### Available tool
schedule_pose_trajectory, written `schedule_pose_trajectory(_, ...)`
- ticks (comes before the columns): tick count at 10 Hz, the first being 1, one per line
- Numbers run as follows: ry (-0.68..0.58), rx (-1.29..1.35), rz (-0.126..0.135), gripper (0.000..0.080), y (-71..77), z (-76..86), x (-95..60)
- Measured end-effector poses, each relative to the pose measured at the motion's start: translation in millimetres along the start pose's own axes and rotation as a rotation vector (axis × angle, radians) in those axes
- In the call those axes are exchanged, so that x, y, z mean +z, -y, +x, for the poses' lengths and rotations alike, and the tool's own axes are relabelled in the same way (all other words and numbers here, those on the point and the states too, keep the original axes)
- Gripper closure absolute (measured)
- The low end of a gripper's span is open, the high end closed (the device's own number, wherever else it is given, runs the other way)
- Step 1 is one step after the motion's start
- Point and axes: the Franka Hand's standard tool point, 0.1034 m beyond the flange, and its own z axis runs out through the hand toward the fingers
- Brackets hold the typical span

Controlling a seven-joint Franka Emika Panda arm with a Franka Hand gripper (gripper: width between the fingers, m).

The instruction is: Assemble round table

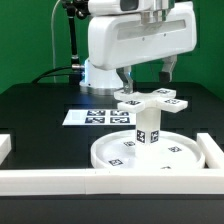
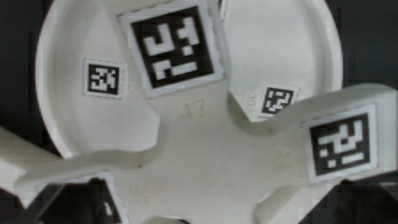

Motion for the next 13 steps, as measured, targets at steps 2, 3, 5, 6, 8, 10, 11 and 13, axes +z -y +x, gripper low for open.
schedule_pose_trajectory(2, 0.024, -0.227, -0.012, 0.015, 0.7, 1.8, 2.7)
schedule_pose_trajectory(3, 0.039, -0.29, -0.018, 0.015, 1.0, 2.9, 3.9)
schedule_pose_trajectory(5, 0.063, -0.436, -0.026, 0.015, 0.8, 1.5, 6.0)
schedule_pose_trajectory(6, 0.069, -0.485, -0.027, 0.015, -1.6, -0.7, 6.1)
schedule_pose_trajectory(8, 0.077, -0.61, -0.033, 0.015, -0.3, -1.0, 8.2)
schedule_pose_trajectory(10, 0.105, -0.755, -0.037, 0.015, 1.1, 0.9, 10.1)
schedule_pose_trajectory(11, 0.123, -0.826, -0.043, 0.015, 1.1, 1.4, 11.0)
schedule_pose_trajectory(13, 0.139, -0.843, -0.042, 0.015, 3.1, 1.3, 15.3)
